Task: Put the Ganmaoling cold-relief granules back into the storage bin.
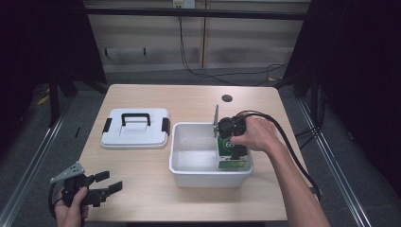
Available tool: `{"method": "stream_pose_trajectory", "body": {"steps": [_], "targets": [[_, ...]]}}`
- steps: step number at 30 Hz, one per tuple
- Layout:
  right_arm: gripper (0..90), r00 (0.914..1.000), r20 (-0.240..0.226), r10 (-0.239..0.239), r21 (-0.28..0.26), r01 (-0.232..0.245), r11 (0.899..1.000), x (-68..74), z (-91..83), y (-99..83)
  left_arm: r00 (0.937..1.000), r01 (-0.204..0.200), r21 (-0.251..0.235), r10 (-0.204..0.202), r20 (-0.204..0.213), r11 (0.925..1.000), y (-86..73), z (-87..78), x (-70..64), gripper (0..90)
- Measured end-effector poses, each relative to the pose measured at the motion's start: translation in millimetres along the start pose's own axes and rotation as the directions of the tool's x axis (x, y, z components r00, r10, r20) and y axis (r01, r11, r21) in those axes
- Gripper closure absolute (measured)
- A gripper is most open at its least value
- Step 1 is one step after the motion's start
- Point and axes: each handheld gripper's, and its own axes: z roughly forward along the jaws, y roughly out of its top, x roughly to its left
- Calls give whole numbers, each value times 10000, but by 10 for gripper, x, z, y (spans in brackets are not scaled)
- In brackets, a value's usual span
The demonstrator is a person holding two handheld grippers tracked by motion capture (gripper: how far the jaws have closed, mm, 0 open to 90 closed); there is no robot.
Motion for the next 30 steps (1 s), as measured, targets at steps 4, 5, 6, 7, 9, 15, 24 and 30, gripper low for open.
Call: {"method": "stream_pose_trajectory", "body": {"steps": [4,5,6,7,9,15,24,30], "targets": [[154,10000,-11,60,42,-60,10000,-9,66,-1,10000,-18,29,18,40,10000,-1,0,-10,164],[154,10000,-19,-1,54,1,10000,-19,88,-3,10000,-47,33,47,31,10000,-1,-5,-8,163],[154,10000,-27,23,81,-23,10000,-15,115,-2,10000,-50,8,50,24,10000,-1,-6,-4,163],[154,10000,-37,-54,91,54,9999,-20,139,-2,10000,23,-27,-23,13,10000,-2,-4,-5,163],[154,9999,-78,-87,203,89,9998,-20,171,4,10000,-13,-1,13,25,10000,-1,-4,0,164],[153,9999,-69,-127,318,129,9994,-29,232,17,10000,23,-39,-23,23,10000,-2,-8,-8,163],[152,10000,-66,53,426,-50,9991,-31,331,7,10000,-16,-2,16,33,10000,-1,-9,-6,163],[148,10000,47,54,592,-57,9982,-28,400,29,10000,-19,-11,19,16,10000,-2,-9,-7,164]]}}
